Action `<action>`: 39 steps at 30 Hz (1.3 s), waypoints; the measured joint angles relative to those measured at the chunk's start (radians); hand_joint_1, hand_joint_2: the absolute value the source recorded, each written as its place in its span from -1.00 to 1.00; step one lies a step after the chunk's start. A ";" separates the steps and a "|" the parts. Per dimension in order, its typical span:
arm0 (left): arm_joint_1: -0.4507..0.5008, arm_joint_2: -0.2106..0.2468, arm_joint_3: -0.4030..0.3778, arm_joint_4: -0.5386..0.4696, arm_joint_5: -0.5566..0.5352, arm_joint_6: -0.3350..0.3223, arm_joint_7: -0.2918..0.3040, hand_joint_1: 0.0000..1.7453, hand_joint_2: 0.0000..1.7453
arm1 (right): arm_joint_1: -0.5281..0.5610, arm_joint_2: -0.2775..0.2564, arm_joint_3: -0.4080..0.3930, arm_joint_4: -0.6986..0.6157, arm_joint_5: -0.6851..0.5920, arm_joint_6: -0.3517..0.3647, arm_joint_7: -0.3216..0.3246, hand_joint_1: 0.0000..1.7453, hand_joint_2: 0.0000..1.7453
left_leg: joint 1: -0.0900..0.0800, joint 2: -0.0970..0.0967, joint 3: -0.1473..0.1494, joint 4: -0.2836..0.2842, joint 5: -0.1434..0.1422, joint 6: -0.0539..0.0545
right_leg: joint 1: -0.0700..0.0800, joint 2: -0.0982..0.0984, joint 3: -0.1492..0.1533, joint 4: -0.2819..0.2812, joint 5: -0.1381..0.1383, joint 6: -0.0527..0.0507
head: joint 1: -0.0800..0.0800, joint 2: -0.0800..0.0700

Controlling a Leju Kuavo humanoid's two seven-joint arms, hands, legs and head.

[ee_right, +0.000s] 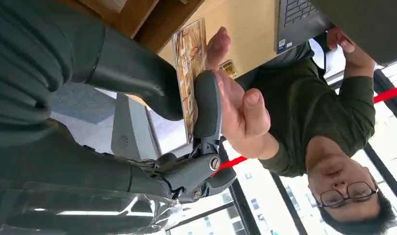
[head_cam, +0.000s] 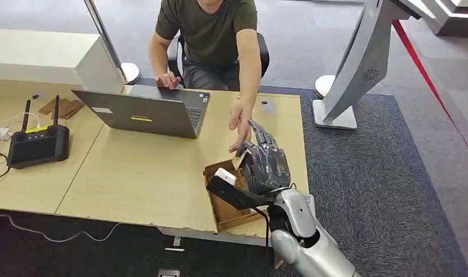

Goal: Pass the card to the sensor for recognition and then transmit it.

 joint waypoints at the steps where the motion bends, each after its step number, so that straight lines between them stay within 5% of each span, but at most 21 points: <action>1: 0.000 0.000 0.000 0.000 0.000 0.000 0.000 -1.00 1.00 | 0.000 0.000 0.000 0.000 0.000 0.000 0.000 1.00 1.00 | 0.000 0.000 0.000 0.000 0.000 0.000 | 0.000 0.000 0.000 0.000 0.000 0.000 | 0.000 0.000; 28: 0.000 0.000 -0.006 0.000 0.000 0.000 0.000 -1.00 1.00 | -0.001 0.000 0.000 0.003 0.000 0.000 0.000 1.00 1.00 | 0.000 0.000 0.000 0.000 0.000 0.000 | 0.000 0.000 0.000 0.000 0.000 0.000 | 0.000 0.000; 29: 0.000 0.000 -0.006 0.000 0.000 0.000 0.000 -1.00 1.00 | -0.001 0.000 0.000 0.004 0.000 0.000 0.000 -1.00 1.00 | 0.000 0.000 0.000 0.000 0.000 0.000 | 0.000 0.000 0.000 0.000 0.000 0.000 | 0.000 0.000; 33: -0.002 0.000 -0.008 0.000 -0.010 0.000 0.010 -1.00 1.00 | 0.001 -0.001 0.000 0.005 -0.022 -0.025 0.023 -1.00 1.00 | 0.000 0.000 0.001 0.000 0.000 0.000 | 0.000 0.000 -0.001 0.000 0.000 0.000 | 0.000 0.000; 35: -0.011 -0.002 -0.020 0.000 -0.042 0.003 0.051 -1.00 1.00 | 0.036 -0.007 -0.046 0.008 -0.152 -0.194 0.104 -1.00 1.00 | 0.000 -0.003 0.001 0.000 0.000 0.000 | 0.000 -0.001 -0.001 -0.001 -0.001 0.000 | 0.000 0.000; 37: -0.021 -0.005 -0.033 0.000 -0.054 0.009 0.084 -1.00 1.00 | 0.055 -0.043 -0.137 0.049 -0.389 -0.387 0.019 -1.00 1.00 | 0.000 -0.007 0.000 0.000 0.000 0.001 | -0.001 -0.004 0.001 -0.002 -0.001 0.001 | 0.000 0.000; 39: -0.024 -0.006 -0.040 0.000 -0.055 0.016 0.089 -1.00 1.00 | 0.053 -0.087 -0.190 0.090 -0.487 -0.418 -0.067 -1.00 1.00 | -0.001 -0.005 -0.002 0.000 0.001 0.001 | -0.001 -0.003 0.000 -0.002 0.001 0.002 | 0.002 0.000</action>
